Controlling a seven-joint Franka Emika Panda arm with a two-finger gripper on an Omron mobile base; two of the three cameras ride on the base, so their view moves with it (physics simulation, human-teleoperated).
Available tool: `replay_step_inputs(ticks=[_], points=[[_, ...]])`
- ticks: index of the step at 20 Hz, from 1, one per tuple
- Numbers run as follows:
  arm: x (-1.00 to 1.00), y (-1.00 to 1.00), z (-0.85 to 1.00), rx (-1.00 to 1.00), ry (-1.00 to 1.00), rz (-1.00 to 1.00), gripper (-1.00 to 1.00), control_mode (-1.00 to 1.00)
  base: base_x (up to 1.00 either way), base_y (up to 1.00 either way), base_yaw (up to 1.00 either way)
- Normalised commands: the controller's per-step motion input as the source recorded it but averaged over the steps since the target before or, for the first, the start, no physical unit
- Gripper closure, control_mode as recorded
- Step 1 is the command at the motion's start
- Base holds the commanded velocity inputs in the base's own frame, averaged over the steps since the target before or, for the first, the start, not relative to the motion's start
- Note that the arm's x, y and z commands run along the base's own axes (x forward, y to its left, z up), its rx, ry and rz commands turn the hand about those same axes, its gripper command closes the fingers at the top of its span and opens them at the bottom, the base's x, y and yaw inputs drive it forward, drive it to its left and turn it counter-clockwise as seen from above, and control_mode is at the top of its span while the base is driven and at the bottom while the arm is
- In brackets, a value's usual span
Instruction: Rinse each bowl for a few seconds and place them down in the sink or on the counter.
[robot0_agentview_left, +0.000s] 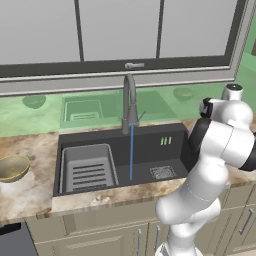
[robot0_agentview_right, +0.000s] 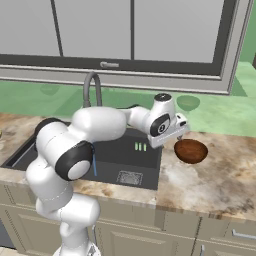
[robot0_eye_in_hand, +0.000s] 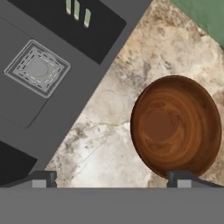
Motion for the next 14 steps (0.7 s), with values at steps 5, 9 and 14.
replay_step_inputs(ticks=[5,9,14], points=[[0.02,-0.06,-0.08,-0.01,0.00,0.05,-1.00,-1.00,0.00,0.00,0.00],[0.03,-0.06,-0.08,0.00,0.00,0.05,-1.00,-1.00,0.00,0.00,0.00],[0.05,-0.03,-0.08,0.00,-0.01,0.04,-1.00,-1.00,0.00,0.00,0.00]])
